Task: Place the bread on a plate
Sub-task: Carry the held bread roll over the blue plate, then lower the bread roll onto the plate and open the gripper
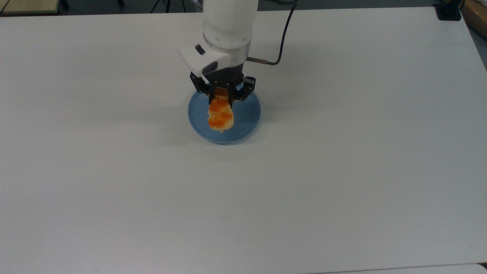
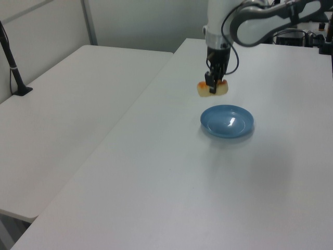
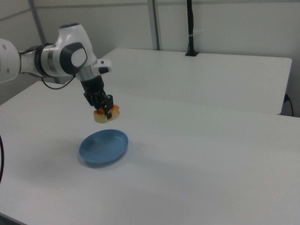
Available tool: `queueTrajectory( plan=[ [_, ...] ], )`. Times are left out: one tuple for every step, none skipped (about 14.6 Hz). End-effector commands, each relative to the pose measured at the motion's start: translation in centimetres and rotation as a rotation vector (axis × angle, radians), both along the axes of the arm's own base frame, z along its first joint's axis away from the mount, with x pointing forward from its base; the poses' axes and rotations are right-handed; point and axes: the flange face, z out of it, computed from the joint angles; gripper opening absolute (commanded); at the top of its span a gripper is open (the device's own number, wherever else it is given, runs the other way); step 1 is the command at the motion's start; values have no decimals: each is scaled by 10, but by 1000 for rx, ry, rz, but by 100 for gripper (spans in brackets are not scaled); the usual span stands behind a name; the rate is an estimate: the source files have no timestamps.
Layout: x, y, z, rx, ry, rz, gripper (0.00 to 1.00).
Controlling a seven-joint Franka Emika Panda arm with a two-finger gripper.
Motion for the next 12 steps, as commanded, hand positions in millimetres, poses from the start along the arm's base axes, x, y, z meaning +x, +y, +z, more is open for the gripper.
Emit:
queueTrajectory(
  plan=[
    [-5,10,-41,-34,75,50,47],
    [-8,13,-57,-45,103,60,47],
    [-11,15,-73,-61,131,72,47],
    [-13,18,-87,-76,152,86,49],
    [-14,22,-101,-84,172,95,55],
    [-14,23,-109,-86,184,96,68],
    [-14,24,-114,-86,191,91,100],
    [-14,24,-114,-86,191,89,100],
    [-14,26,-114,-82,190,89,100],
    [-14,26,-112,-82,188,89,100],
    [-13,24,-106,-77,183,82,100],
    [-12,19,-95,-71,169,73,100]
  ],
)
